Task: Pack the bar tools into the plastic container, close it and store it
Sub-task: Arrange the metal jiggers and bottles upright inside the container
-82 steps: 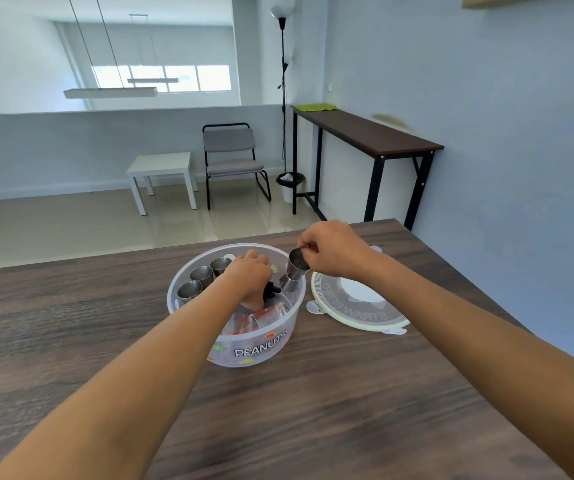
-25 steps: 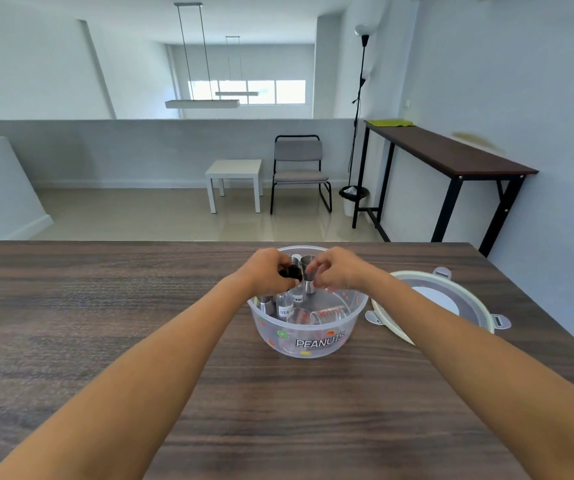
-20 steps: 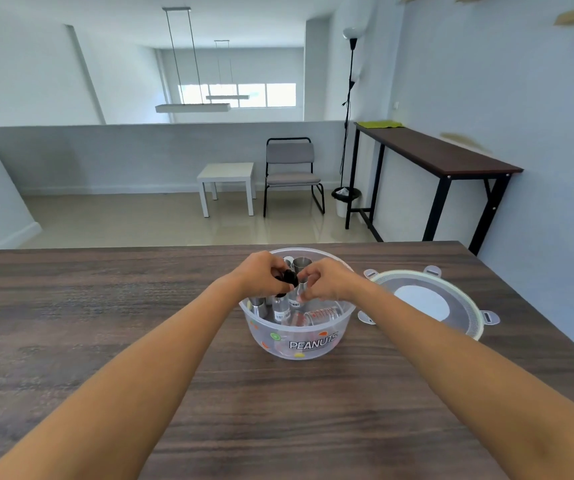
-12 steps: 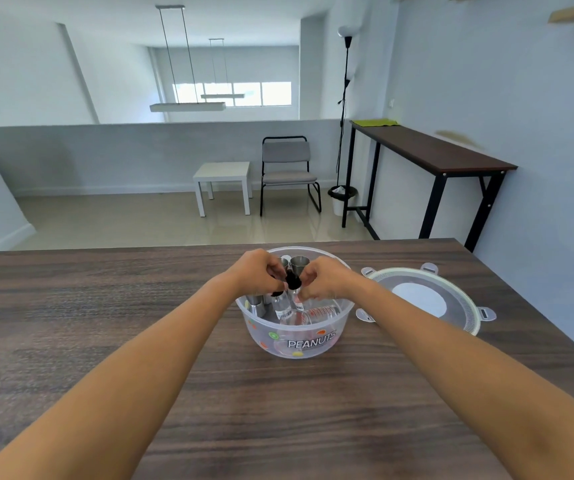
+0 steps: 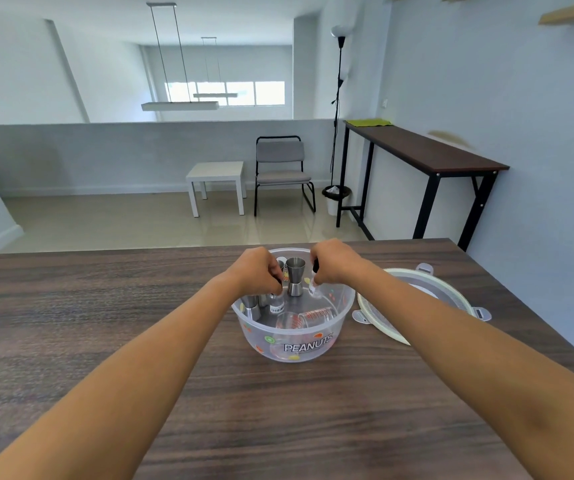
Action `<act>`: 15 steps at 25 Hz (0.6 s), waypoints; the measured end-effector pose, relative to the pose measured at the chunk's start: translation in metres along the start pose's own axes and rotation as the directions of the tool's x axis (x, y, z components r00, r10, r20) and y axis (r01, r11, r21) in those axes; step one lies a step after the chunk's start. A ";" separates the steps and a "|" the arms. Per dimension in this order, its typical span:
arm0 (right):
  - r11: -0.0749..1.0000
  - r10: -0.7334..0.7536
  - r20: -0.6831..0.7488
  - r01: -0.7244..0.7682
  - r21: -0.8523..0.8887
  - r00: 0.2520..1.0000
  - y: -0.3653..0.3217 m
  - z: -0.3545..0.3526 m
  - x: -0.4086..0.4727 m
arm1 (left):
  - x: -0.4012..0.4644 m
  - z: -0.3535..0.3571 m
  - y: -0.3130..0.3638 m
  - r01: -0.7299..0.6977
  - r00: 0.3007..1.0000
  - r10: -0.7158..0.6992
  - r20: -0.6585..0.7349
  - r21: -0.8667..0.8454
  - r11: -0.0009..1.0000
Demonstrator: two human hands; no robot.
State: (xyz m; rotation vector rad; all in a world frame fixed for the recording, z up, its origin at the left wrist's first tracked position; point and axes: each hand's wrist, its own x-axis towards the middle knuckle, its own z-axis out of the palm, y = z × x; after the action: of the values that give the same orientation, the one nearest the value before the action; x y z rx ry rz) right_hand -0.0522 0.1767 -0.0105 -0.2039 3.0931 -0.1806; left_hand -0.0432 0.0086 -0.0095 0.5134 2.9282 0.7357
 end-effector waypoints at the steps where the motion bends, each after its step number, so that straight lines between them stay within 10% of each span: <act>1: 1.000 -0.002 0.006 0.002 -0.027 1.000 -0.002 0.002 0.001 | -0.001 -0.001 0.000 -0.001 1.000 0.001 0.002 0.003 1.000; 15: 0.996 -0.085 -0.221 0.073 -0.060 0.972 0.000 0.025 0.007 | -0.010 -0.006 -0.003 -0.023 0.998 0.024 -0.059 0.015 1.000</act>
State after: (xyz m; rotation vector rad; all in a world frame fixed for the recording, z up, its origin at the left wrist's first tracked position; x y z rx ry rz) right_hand -0.0580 0.1726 -0.0358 -0.3309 3.3178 -0.1346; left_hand -0.0355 -0.0003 -0.0055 0.5374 2.9890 0.7450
